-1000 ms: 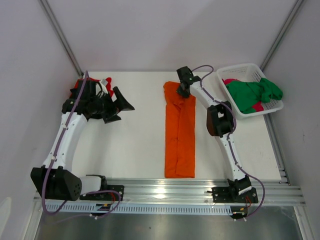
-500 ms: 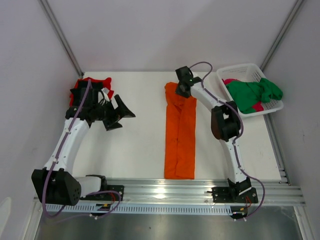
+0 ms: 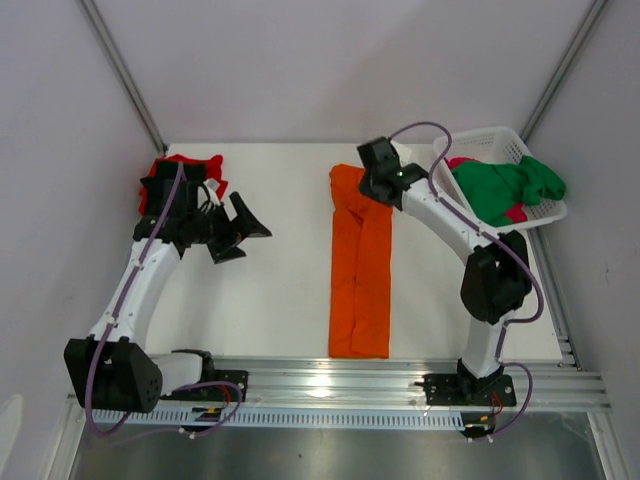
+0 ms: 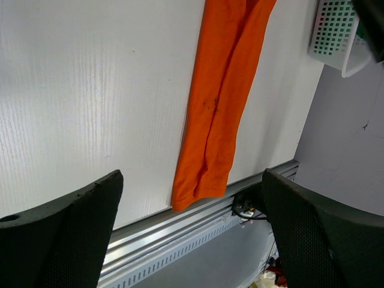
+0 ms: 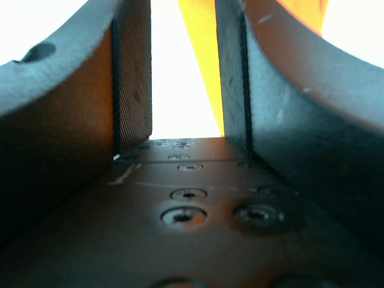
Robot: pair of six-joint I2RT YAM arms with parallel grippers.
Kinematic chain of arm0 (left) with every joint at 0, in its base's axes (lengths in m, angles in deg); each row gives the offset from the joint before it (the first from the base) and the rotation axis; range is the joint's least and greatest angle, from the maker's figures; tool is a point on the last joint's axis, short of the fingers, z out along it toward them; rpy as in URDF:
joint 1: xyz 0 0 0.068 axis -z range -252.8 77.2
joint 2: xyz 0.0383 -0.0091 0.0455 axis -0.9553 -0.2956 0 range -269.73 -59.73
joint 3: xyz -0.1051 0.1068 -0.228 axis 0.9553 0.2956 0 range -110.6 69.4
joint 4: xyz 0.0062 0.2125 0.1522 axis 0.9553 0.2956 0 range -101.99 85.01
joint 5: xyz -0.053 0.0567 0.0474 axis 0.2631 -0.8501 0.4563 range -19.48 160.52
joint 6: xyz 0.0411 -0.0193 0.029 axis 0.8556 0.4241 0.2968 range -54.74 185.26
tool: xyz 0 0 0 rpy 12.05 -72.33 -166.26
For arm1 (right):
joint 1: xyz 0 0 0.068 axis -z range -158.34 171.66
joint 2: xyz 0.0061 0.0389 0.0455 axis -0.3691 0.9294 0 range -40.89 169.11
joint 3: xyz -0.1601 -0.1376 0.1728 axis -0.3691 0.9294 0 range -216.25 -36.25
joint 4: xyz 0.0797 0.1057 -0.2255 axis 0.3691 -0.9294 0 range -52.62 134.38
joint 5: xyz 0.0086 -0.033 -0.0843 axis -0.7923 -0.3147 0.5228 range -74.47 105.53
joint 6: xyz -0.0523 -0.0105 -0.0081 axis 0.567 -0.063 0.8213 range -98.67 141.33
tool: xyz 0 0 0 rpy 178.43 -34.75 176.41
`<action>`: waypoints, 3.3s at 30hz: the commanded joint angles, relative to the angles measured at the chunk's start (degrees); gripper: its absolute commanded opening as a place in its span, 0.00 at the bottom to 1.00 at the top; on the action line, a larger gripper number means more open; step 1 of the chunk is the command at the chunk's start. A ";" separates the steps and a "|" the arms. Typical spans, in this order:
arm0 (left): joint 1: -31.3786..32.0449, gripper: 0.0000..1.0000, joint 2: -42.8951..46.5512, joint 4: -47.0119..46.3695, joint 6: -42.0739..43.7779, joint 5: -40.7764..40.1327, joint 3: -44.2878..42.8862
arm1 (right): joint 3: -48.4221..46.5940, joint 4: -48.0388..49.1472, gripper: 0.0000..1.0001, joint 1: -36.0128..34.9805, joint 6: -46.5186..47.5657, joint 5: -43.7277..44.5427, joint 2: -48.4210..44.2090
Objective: Fold and stack the t-shirts
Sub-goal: Rotate the tshirt 90 degrees
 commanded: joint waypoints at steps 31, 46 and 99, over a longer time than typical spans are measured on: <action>-0.39 0.99 2.19 1.48 0.73 -0.22 -5.83 | 25.09 0.46 0.38 -11.40 -8.13 -0.97 1.51; -0.39 0.99 3.34 4.29 1.52 -1.37 -8.29 | 22.72 2.22 0.37 -12.02 -8.04 -5.71 10.74; -0.39 0.99 -1.23 -2.48 0.90 1.00 -0.21 | 8.48 11.00 0.39 -13.17 7.96 0.88 -0.25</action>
